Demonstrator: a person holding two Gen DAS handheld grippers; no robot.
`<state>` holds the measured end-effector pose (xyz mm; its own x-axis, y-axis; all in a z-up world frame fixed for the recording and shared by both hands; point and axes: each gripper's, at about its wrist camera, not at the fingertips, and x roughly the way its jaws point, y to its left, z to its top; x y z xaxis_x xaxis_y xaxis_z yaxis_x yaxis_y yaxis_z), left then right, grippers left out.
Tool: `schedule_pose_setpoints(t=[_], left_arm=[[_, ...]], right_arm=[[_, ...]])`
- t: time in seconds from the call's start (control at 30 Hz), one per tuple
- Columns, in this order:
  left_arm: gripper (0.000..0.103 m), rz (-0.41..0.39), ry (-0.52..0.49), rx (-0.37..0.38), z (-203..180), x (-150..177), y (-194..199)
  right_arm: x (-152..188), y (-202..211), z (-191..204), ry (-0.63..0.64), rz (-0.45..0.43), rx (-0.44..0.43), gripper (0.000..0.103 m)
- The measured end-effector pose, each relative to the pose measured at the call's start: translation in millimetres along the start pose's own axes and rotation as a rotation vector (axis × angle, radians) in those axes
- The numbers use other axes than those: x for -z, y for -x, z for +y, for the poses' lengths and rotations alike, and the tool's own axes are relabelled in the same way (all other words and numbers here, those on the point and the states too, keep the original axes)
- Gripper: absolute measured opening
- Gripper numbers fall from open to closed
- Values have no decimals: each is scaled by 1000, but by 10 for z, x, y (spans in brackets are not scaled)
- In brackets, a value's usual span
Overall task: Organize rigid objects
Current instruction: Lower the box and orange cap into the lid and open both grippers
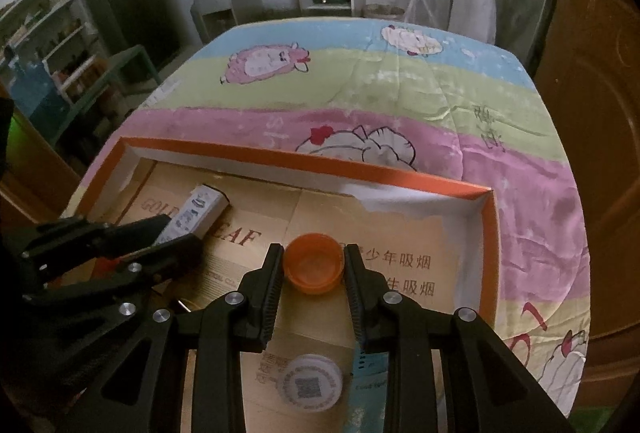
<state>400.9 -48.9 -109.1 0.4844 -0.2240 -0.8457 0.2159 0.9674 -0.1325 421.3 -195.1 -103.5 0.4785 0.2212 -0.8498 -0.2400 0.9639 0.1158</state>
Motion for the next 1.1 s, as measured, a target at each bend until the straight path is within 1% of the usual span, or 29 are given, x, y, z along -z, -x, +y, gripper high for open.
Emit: schedule_pose_setpoints(t=[0.13, 0.23, 0.3, 0.43, 0.7, 0.83, 1.1], left_arm=[[26, 0, 8, 13, 14, -9, 1], [27, -3, 19, 26, 38, -9, 20], [33, -10, 25, 30, 47, -4, 44], [33, -40, 30, 36, 44, 10, 138], [33, -104, 39, 41, 39, 99, 450], [33, -119, 50, 49, 38, 188, 602], [33, -141, 51, 50, 41, 402, 874]], right_arm=[[4, 3, 12, 2, 2, 6, 32], [0, 10, 18, 1, 0, 18, 37], [-1, 18, 8, -8, 1, 16, 40], [16, 59, 3, -22, -2, 5, 40], [84, 239, 39, -39, -27, 21, 40], [136, 392, 68, -54, -45, 20, 40], [328, 652, 258, -35, -64, 31, 40]])
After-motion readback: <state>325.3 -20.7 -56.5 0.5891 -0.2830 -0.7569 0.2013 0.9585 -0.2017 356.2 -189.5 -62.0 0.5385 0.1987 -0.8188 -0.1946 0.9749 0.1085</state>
